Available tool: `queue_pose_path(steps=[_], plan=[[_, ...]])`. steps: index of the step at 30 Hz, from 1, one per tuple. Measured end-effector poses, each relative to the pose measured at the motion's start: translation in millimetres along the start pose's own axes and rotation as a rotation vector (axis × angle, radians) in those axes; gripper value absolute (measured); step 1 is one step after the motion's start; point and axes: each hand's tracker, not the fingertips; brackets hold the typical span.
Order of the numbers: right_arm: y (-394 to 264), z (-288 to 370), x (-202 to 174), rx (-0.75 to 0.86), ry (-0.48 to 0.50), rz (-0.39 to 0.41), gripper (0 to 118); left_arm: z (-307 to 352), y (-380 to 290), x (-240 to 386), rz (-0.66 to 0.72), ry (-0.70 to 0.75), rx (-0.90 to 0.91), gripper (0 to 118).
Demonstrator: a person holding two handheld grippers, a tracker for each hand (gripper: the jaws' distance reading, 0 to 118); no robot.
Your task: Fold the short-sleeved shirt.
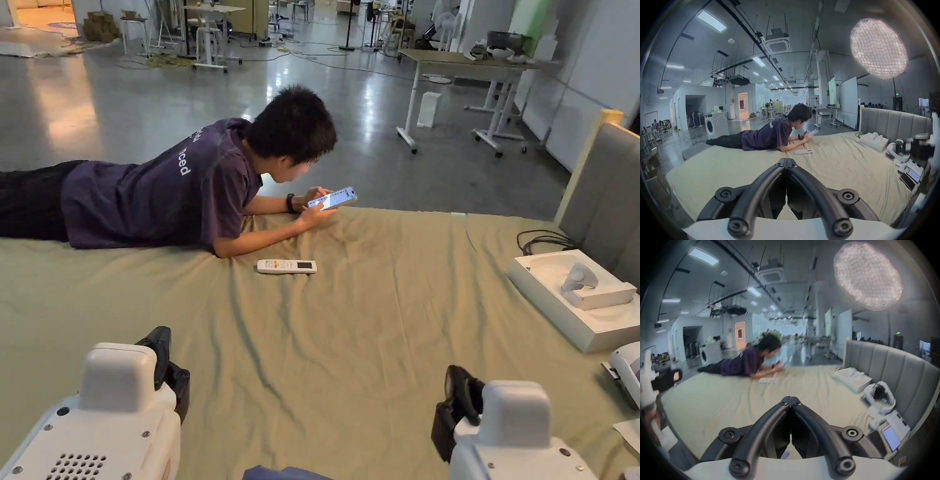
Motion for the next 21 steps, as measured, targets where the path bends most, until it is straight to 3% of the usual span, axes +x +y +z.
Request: queue_pose_path(steps=[6, 11, 13, 17, 19, 21], plan=[[-94.0, -18.5, -61.5, -0.249, 0.177, 0.095, 0, 3.3, -30.7, -17.2, 0.028, 0.005, -0.117, 2], [-146.7, -53.1, -79.6, -0.386, 0.132, 0.138, 0, 5.3, -51.9, -32.8, 0.084, -0.007, -0.206, 2], [-159.8, -64.3, -75.3, -0.431, 0.103, 0.106, 0, 4.1, -60.2, -37.7, 0.111, -0.035, -0.257, 2], [-172.3, -70.3, -66.1, -0.427, 0.1, 0.126, 0, -11.4, -79.8, -49.7, 0.224, -0.19, -0.434, 5], [-168.9, -71.0, -66.5, -0.42, 0.096, 0.133, 0, -29.0, -91.7, -60.2, 0.341, -0.341, -0.582, 19], [-168.7, -72.1, -61.6, -0.414, 0.086, 0.106, 0, -42.7, -105.5, -69.2, 0.45, -0.466, -0.645, 54]])
